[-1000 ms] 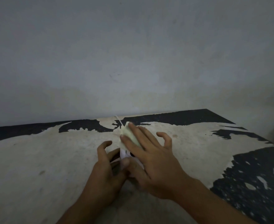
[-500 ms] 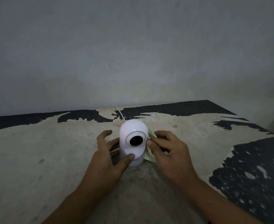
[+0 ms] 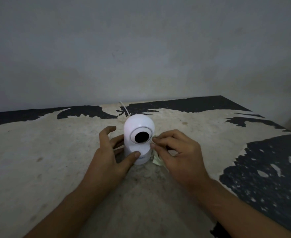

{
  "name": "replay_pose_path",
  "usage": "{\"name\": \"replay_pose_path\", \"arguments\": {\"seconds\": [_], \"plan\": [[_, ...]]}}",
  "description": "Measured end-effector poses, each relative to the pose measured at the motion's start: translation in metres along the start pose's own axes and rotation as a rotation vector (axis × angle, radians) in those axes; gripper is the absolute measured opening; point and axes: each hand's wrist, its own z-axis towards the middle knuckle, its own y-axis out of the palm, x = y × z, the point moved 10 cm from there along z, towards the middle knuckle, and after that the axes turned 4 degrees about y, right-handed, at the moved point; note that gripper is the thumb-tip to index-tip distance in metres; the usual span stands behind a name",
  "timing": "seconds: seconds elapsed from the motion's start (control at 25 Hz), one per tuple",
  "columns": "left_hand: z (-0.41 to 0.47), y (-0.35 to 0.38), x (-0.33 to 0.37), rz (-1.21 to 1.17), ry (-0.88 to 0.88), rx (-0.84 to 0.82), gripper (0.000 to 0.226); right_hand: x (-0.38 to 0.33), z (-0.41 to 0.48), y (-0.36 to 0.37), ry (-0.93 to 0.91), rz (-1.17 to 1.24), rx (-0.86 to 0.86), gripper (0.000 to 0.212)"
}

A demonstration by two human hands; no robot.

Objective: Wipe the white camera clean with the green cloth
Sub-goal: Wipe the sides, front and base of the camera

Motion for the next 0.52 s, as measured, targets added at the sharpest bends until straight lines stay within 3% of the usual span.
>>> {"name": "replay_pose_path", "arguments": {"seconds": [0.08,0.24,0.4,0.52], "plan": [[0.000,0.000,-0.001,0.008,0.001,0.002,0.085,-0.005,0.000,-0.002,-0.036,-0.044,0.013,0.014],[0.001,-0.001,-0.001,0.024,0.010,0.008,0.086,-0.015,-0.014,0.027,-0.099,-0.164,-0.222,0.011],[0.001,0.000,0.001,0.023,0.015,0.007,0.084,-0.010,-0.002,0.011,-0.056,-0.129,-0.123,0.013],[0.001,0.000,0.000,0.031,0.028,0.014,0.084,-0.016,-0.014,0.028,-0.095,-0.165,-0.230,0.012]]}}
